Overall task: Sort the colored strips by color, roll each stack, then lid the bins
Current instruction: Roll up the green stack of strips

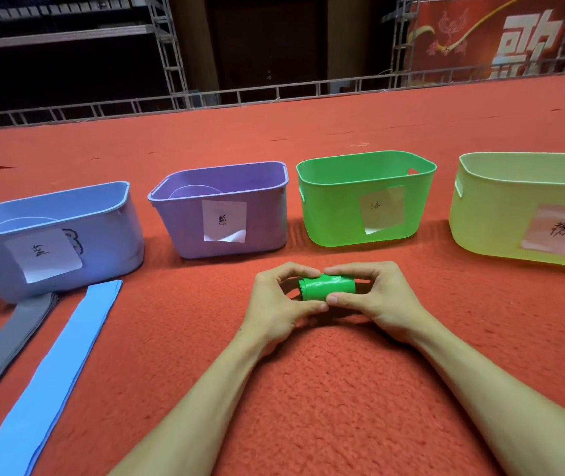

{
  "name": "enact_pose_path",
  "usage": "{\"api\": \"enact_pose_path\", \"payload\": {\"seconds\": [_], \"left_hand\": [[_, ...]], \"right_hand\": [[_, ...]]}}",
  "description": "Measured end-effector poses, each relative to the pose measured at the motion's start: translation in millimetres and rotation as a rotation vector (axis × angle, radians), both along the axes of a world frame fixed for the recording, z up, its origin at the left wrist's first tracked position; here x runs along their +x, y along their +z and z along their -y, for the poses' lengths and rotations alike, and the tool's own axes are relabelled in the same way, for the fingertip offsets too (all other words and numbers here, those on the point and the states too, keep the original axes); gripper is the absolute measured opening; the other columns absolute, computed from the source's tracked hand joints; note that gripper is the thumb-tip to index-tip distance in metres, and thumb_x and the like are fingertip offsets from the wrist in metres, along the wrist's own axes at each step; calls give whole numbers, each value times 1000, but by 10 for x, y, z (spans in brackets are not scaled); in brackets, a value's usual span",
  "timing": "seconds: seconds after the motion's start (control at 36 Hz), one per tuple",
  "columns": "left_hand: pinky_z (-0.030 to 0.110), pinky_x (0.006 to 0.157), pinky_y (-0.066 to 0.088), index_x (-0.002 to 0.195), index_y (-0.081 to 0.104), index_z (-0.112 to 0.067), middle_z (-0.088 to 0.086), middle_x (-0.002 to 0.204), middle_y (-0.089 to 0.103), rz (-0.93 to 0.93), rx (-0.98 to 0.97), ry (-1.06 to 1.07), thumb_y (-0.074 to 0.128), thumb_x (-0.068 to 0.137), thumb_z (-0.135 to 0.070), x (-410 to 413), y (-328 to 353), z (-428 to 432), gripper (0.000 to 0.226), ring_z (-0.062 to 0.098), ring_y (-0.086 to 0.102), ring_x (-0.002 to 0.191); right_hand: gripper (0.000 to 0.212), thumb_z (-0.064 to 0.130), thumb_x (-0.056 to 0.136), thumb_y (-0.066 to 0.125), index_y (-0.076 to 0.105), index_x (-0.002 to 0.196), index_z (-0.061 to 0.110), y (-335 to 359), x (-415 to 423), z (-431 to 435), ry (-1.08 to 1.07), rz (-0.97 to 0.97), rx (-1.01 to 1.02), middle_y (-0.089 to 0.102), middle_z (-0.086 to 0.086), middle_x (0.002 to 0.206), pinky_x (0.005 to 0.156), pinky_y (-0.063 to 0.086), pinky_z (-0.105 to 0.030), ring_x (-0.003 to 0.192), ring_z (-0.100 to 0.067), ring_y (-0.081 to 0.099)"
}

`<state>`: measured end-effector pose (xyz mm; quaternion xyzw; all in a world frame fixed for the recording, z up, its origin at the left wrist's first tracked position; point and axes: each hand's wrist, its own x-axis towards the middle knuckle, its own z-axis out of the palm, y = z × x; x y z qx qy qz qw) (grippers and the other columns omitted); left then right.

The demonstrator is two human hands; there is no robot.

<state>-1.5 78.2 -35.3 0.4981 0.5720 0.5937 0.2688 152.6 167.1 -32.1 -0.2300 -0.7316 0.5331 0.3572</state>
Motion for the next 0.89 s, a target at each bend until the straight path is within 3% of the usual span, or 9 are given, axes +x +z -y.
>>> {"api": "enact_pose_path", "payload": {"seconds": [0.19, 0.36, 0.56, 0.89], "left_hand": [[20, 73, 54, 88, 65, -14, 1, 93, 70, 37, -18, -58, 80, 59, 15, -19, -15, -4, 43, 8, 68, 85], [22, 80, 52, 94, 62, -14, 4, 102, 67, -2, 2, -109, 76, 68, 12, -18, -21, -6, 39, 10, 66, 93], [21, 78, 51, 94, 63, -14, 3, 99, 67, -35, 13, -112, 77, 68, 10, -29, -21, -13, 38, 11, 66, 89], [26, 84, 52, 96, 65, -12, -1, 99, 69, 8, 6, -159, 75, 69, 12, -52, -8, 9, 37, 14, 66, 92]], "right_hand": [[38, 0, 66, 82, 73, 101, 10, -7, 0, -21, -5, 38, -13, 75, -4, 92, 73, 55, -25, 85, -16, 71], [38, 3, 66, 83, 74, 100, 15, 15, 19, -17, -49, 30, 41, 75, 1, 92, 85, 55, -29, 88, -13, 70], [38, 0, 65, 82, 74, 97, 18, 39, 27, 13, -37, 14, 37, 75, 4, 90, 78, 52, -18, 84, -6, 69], [37, 0, 64, 82, 74, 96, 15, 22, 39, -8, -20, 6, -2, 75, -2, 91, 83, 55, -29, 86, -14, 70]]}}
